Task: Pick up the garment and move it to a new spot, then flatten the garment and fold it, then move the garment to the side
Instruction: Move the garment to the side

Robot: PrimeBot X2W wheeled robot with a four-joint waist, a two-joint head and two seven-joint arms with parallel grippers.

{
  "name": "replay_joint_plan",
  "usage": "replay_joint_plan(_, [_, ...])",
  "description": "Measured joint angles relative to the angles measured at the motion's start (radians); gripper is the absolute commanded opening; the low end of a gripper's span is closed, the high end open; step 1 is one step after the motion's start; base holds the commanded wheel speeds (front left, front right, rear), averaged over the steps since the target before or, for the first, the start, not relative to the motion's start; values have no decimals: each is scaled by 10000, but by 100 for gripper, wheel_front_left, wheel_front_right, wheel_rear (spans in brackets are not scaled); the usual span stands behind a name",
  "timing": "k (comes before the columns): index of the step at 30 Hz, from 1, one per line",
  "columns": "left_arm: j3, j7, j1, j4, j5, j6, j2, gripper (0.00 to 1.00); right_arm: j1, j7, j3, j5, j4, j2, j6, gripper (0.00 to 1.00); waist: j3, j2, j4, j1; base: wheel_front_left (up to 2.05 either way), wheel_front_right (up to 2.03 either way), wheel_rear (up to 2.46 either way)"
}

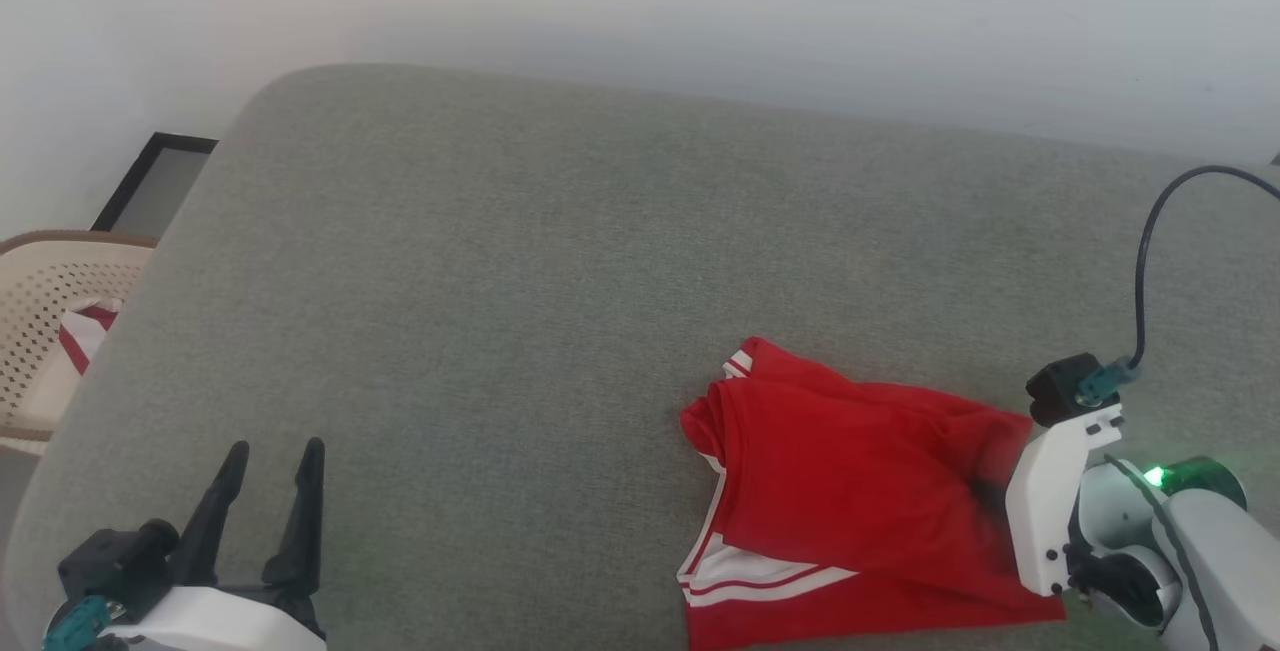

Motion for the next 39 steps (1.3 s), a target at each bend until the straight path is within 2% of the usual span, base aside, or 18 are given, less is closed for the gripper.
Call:
replay_joint_plan(5, [75, 0, -12, -15, 12, 0, 6, 100, -125, -242, -174, -270, -192, -178, 13, 0, 17, 0, -224, 0, 0, 0, 0])
replay_joint_plan(12, [-10, 0, -300, -150, 25, 0, 48, 100, -490, -443, -917, -849, -341, -784, 2, 0, 125, 0, -805, 0, 0, 0, 0])
replay_joint_plan(24, [-947, 0, -1625, -171, 36, 0, 334, 100, -1679, -723, -1990, -1965, -261, -2282, 0, 0, 891, 0, -2144, 0, 0, 0, 0])
replay_joint_plan(28, [-1294, -2, -2181, -169, 21, -2, 493, 100, -2236, -1057, -2203, -2479, -21, -2807, 0, 0, 1286, 0, -2473, 0, 0, 0, 0])
replay_joint_plan(33, [-1601, 0, -2692, -171, 6, -2, 675, 100, -2861, -1544, -2451, -3041, 470, -3154, 0, 0, 1703, 0, -2751, 0, 0, 0, 0])
replay_joint_plan(39, [-2067, 0, -3339, -280, -17, -6, 913, 100, -3580, -2002, -2847, -4056, 1340, -3279, 0, 0, 2325, 0, -3066, 0, 0, 0, 0])
